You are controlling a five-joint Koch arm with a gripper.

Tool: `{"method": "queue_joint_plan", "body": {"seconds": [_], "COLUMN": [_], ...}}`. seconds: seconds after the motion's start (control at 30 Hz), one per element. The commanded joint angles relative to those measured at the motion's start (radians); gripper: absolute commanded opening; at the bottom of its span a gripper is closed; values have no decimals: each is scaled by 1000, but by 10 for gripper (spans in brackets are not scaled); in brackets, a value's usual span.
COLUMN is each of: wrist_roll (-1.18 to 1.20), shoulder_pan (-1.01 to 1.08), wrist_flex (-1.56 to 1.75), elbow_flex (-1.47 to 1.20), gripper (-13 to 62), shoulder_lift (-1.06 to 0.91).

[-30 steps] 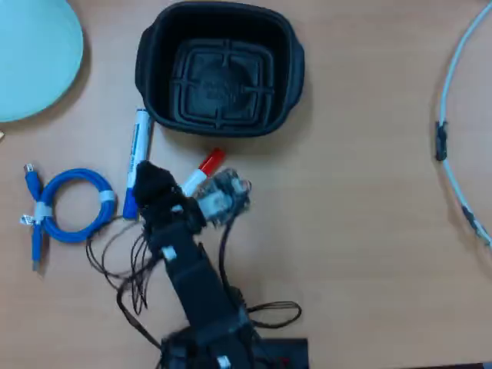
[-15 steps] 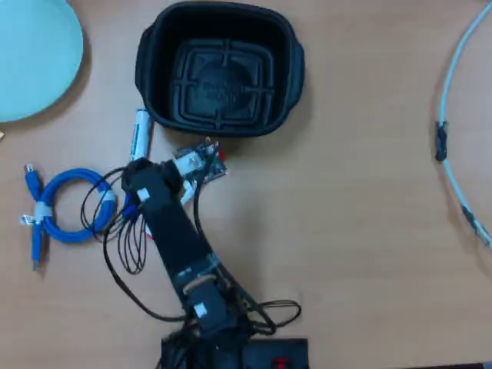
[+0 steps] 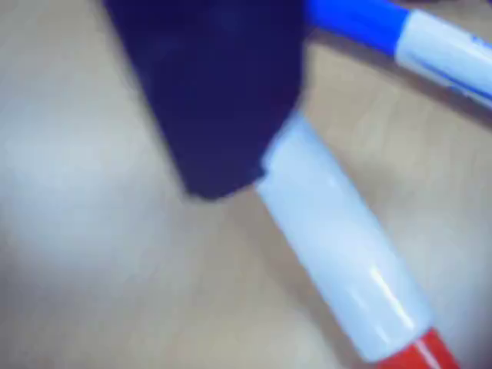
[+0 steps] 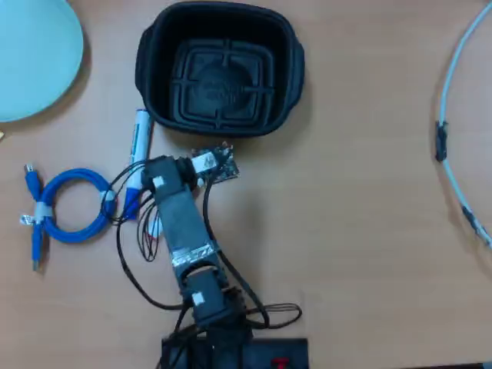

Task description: Pick up the red pen and put it in the black bowl

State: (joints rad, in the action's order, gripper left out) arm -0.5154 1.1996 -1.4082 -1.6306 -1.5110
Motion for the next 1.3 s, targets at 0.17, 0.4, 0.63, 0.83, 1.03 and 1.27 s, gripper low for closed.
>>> {"method": "queue_joint_plan", "body": {"seconds": [0.17, 0.4, 0.63, 0.83, 1.03, 1.27], "wrist_roll": [5, 5, 5, 6, 5, 5], "shoulder_pan": [41, 61, 61, 61, 58, 49], "wrist_flex": [112, 120, 130, 130, 130, 130], "elbow_flex": [-43, -58, -55, -55, -54, -52], "gripper": [465, 463, 462, 461, 377, 87], "shoulder_lift": [46, 126, 184, 202, 204, 210]}}
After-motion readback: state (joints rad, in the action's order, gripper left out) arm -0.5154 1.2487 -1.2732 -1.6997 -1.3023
